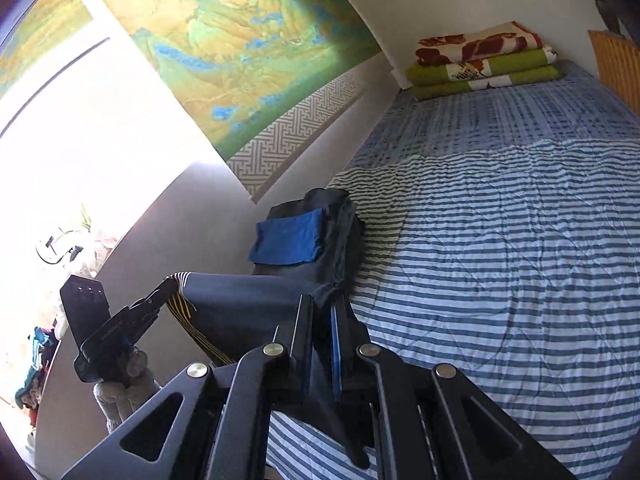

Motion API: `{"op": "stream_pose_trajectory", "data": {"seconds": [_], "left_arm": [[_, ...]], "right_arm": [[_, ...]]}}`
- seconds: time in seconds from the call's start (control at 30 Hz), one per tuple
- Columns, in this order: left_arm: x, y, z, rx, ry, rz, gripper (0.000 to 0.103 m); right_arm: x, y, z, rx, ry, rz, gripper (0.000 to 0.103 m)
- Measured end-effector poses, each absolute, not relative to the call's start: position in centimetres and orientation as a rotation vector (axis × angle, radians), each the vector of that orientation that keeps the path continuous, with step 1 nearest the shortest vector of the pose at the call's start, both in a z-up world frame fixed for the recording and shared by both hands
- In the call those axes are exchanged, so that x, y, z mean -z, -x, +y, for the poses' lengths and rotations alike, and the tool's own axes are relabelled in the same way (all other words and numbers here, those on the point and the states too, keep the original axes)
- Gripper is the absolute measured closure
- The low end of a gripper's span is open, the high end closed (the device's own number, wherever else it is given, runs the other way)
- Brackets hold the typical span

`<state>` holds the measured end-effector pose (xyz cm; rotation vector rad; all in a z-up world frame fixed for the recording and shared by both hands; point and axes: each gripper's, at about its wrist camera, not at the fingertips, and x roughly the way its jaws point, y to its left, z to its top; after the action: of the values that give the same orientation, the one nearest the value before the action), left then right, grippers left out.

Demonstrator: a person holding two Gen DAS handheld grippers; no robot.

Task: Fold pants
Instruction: 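Lift the folded shorts with both tools and carry them toward the clothes stack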

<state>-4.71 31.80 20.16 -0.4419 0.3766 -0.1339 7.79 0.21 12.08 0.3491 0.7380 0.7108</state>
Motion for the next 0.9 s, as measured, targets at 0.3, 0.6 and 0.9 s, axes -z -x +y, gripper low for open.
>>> {"op": "stream_pose_trajectory", "data": {"seconds": [0.3, 0.6, 0.9], "left_arm": [[-21.5, -2.9, 43.5, -0.016, 0.468, 0.347, 0.1], [-16.7, -19.9, 52.9, -0.203, 0.418, 0.481, 0.1], [-10.3, -29.7, 57.0, -0.255, 0.412, 0.569, 0.1]], "right_arm": [[-14.7, -17.3, 12.3, -0.782, -0.302, 0.728, 0.096], [-12.7, -30.9, 24.8, -0.672, -0.206, 0.715, 0.096], [-7.0, -40.0, 30.2, -0.54, -0.153, 0.764, 0.096]]}}
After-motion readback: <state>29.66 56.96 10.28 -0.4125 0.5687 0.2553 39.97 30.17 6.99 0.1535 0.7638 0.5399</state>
